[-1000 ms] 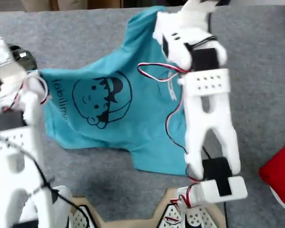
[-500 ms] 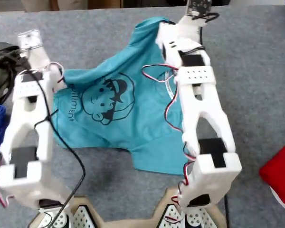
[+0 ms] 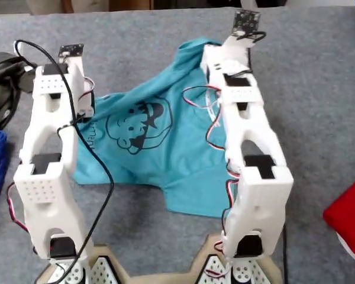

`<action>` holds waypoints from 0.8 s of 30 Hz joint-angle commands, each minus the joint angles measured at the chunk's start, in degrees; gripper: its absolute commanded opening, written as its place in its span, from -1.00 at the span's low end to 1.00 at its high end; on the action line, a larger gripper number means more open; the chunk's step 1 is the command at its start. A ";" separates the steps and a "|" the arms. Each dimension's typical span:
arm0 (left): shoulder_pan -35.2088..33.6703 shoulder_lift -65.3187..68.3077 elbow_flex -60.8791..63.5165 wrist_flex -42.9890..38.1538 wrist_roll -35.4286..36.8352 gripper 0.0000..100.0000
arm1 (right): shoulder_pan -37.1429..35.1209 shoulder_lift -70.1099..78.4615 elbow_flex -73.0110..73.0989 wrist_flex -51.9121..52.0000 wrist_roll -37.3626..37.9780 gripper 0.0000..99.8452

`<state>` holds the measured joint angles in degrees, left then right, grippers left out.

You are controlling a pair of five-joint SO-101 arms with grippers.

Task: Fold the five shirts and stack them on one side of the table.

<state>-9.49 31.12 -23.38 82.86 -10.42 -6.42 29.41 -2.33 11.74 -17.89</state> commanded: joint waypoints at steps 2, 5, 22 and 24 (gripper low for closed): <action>-1.93 0.13 -12.57 8.18 -0.88 -0.90 | -1.54 0.84 -2.77 -1.67 0.70 -0.98; -3.25 0.13 -18.29 8.44 0.00 -0.81 | -1.36 2.07 -3.91 -1.49 0.70 -0.98; -2.20 17.27 -23.30 -9.76 12.84 -0.66 | -0.13 2.95 -4.00 -1.67 0.70 -0.98; -2.20 20.18 -23.82 -9.67 12.92 -0.66 | -0.13 2.95 -4.00 -1.67 0.70 -0.98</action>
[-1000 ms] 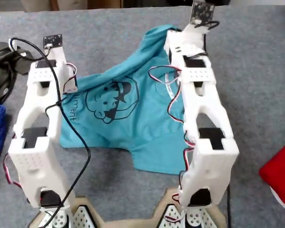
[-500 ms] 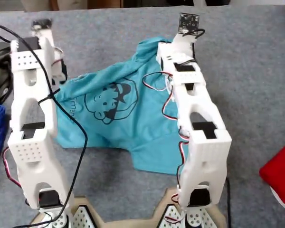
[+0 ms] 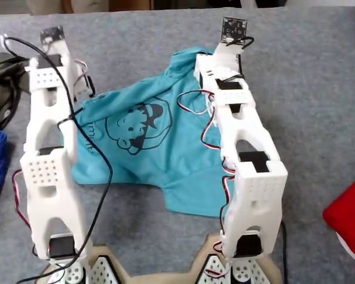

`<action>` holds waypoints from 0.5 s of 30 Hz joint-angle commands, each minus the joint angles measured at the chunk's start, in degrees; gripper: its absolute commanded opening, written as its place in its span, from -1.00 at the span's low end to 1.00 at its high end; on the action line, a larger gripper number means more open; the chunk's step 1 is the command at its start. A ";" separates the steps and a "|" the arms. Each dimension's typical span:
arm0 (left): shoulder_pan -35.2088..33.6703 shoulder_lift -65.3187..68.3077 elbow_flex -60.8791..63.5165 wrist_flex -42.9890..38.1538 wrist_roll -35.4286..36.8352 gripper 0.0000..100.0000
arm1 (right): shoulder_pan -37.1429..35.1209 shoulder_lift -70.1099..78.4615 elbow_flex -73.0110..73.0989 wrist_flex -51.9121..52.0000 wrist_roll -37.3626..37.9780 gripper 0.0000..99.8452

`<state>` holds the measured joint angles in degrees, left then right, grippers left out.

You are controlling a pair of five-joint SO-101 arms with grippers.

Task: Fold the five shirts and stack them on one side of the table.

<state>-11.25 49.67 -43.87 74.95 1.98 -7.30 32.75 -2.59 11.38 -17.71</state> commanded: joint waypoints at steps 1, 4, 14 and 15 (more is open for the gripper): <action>-0.62 2.24 -4.31 -0.62 0.70 -0.66 | 0.75 -0.40 -3.74 -1.32 0.53 -0.98; -0.79 3.38 -8.53 3.69 0.70 -0.66 | 0.75 -0.40 -3.74 -1.41 0.53 -0.98; -0.44 6.11 -17.85 6.95 1.32 -0.96 | 0.75 -0.31 -3.74 -1.41 0.53 -0.98; -0.44 6.46 -18.29 6.95 2.73 -0.96 | 0.75 -0.31 -3.74 -1.41 0.53 -0.98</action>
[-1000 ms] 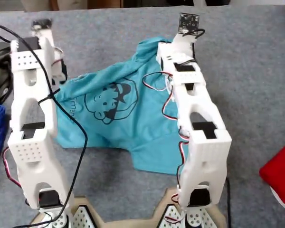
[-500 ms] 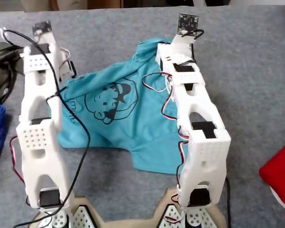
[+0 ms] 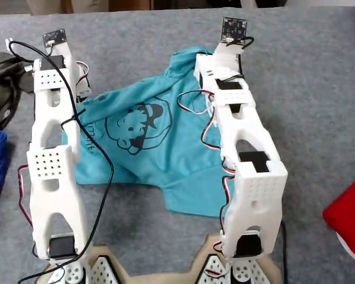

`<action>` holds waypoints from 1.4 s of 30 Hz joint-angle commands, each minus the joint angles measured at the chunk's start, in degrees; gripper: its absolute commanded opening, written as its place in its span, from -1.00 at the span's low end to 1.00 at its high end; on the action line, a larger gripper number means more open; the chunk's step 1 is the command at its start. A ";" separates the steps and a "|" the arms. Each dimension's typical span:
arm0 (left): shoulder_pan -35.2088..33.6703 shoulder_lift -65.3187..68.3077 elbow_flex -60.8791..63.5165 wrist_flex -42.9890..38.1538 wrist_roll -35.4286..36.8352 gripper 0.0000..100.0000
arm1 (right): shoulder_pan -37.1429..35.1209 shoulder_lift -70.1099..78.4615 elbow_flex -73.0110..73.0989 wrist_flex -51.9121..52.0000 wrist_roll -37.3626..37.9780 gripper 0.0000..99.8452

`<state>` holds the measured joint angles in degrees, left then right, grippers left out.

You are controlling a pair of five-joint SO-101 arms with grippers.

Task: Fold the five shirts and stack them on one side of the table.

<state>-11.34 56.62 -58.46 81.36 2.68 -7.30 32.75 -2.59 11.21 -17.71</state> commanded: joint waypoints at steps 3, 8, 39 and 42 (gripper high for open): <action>-0.62 -0.13 -5.27 0.62 4.75 -0.96 | 0.75 -0.31 -3.74 -1.23 0.53 -0.98; 0.44 -0.13 -5.27 4.57 3.34 -0.79 | 0.75 -0.31 -3.74 -1.23 0.53 -0.98; 1.49 5.93 -10.29 4.22 3.43 -0.96 | 0.75 -0.31 -3.65 -1.23 0.53 -0.98; 1.32 5.93 -15.12 5.63 3.43 -0.96 | 0.75 -0.31 -3.65 -1.23 0.53 -0.98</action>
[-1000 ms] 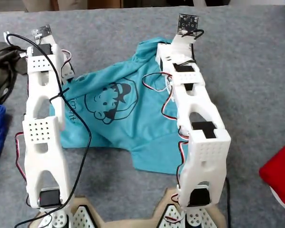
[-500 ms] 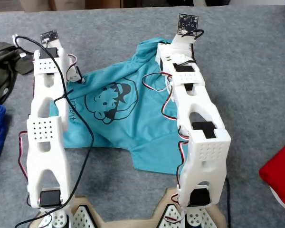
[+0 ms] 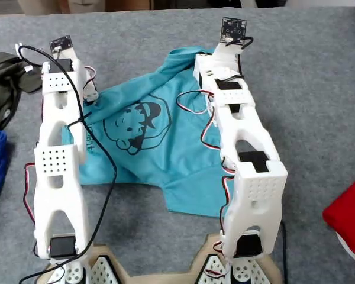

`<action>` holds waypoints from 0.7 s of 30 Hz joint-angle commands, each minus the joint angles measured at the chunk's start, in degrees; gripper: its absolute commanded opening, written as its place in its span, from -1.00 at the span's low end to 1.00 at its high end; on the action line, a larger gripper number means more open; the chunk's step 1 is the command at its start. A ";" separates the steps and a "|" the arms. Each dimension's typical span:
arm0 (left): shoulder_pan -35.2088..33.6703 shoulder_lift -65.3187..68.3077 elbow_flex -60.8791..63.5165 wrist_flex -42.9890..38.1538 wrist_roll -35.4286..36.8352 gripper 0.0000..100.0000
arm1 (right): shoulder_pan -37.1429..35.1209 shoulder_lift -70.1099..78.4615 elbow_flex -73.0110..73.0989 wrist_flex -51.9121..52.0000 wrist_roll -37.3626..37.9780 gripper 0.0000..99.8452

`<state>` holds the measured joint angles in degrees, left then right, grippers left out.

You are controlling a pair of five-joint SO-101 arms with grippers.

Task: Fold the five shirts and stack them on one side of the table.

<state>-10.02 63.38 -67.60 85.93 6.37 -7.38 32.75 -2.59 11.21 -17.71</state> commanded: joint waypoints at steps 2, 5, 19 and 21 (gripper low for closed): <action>-0.09 -0.84 -9.41 1.05 -0.35 -0.96 | 0.84 -0.31 -3.65 -1.23 0.53 -0.98; -0.09 -0.84 -14.15 1.05 -0.53 -0.96 | 0.84 -0.31 -3.65 -1.23 0.53 -0.98; -0.18 -0.92 -28.04 0.62 -8.53 -0.96 | 0.84 -1.36 -4.00 -0.79 0.53 -0.99; -0.09 -1.54 -27.96 -0.26 -10.02 -0.96 | 0.84 -3.21 -3.47 0.26 0.53 -0.99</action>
<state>-10.02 63.38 -92.40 86.64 -1.89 -7.38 32.75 -2.59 11.21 -17.71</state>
